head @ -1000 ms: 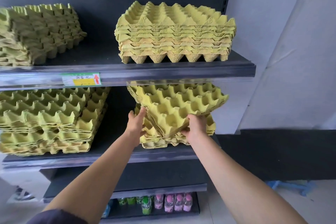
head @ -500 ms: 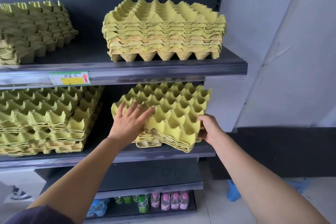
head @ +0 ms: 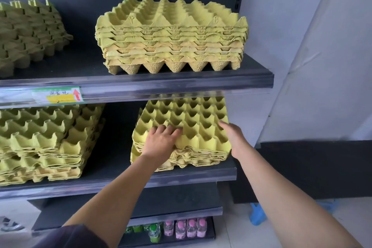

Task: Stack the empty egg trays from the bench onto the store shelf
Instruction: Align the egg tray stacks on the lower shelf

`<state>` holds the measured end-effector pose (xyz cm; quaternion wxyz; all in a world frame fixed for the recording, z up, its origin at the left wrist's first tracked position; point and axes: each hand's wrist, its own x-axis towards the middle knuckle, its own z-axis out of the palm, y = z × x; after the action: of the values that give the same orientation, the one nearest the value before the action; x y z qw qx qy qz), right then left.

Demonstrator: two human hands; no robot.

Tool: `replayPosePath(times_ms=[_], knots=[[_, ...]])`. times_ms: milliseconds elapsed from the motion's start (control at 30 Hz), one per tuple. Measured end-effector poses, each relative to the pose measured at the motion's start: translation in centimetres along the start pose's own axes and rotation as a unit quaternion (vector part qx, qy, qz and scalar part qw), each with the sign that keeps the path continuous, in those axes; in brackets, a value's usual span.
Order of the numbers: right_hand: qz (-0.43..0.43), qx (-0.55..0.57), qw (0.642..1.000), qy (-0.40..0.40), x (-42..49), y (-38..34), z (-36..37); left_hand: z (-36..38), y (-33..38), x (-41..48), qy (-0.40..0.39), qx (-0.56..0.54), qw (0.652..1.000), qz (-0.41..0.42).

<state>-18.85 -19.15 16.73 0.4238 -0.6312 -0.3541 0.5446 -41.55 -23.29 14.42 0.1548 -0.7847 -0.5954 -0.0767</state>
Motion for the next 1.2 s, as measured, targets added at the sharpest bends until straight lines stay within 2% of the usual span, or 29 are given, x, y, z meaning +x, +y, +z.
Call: replayPosePath(times_ms=[133,267,533,700,867,1000,1200], knots=[[0.029,-0.05,0.998,-0.001,-0.6,1.7,-0.7,0.4,-1.1,-0.5,0.013,-0.011,0.999,0.036],[-0.043,-0.08,0.993,0.08,-1.2,2.7,-0.2,0.2,-2.9,-1.5,0.037,0.039,0.996,0.071],[-0.125,-0.011,0.989,0.075,-2.5,4.0,0.1,-0.4,-4.0,-1.9,0.049,0.031,0.995,0.087],[-0.165,0.04,0.981,0.093,-1.5,2.3,0.1,-1.2,-3.6,-1.1,0.075,0.019,0.993,0.086],[-0.158,0.04,0.983,0.084,1.7,0.6,-0.1,-1.4,-2.8,0.0,0.086,0.019,0.994,0.062],[-0.157,0.041,0.98,0.111,3.6,0.7,-0.2,-0.3,-1.6,0.4,0.082,0.017,0.994,0.065],[-0.134,0.048,0.984,0.106,4.4,3.6,-0.6,1.7,-1.2,0.3,0.028,-0.011,0.998,0.051]])
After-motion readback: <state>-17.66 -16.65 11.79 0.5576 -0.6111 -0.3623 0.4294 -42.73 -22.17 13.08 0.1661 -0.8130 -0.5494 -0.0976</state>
